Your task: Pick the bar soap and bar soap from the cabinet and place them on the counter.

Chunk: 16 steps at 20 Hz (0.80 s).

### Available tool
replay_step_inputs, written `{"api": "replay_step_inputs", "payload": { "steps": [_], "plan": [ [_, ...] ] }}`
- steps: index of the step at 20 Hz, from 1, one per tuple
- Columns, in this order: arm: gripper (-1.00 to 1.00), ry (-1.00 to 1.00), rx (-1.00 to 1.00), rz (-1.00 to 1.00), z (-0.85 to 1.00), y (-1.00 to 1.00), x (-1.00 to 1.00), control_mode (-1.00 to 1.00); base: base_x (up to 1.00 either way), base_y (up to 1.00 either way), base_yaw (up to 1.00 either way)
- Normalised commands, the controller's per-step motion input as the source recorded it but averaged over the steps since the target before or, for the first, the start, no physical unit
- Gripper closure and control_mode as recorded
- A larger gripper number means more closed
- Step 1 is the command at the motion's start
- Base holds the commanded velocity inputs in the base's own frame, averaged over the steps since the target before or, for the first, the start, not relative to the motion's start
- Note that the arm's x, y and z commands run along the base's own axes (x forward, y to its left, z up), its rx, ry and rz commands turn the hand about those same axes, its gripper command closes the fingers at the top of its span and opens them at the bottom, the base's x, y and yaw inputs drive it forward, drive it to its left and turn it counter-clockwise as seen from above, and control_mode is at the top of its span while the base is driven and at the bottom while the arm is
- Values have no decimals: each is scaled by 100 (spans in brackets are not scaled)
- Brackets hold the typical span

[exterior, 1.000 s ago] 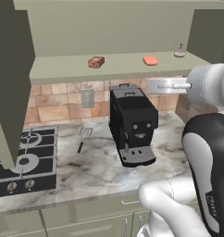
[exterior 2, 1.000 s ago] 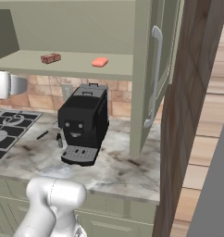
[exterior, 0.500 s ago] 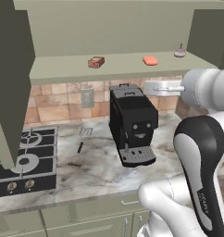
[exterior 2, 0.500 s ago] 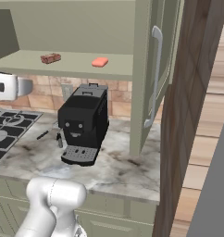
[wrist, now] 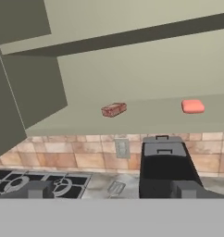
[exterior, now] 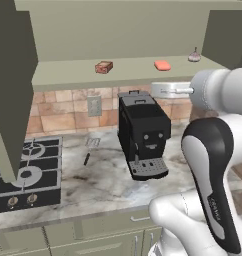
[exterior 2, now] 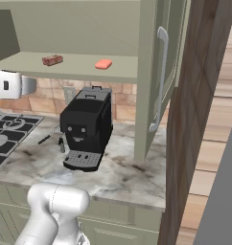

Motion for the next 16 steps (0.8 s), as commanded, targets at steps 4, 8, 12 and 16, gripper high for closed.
{"api": "replay_step_inputs", "payload": {
  "steps": [4,8,12,16],
  "plan": [
    [-100,0,-1,0,0,14,12,-100,0,0,0],
    [-100,-1,-1,0,0,16,15,-100,0,0,0],
    [-100,0,0,0,7,7,18,-100,0,0,0],
    [-100,-1,0,1,14,4,20,-100,0,0,0]
  ]
}}
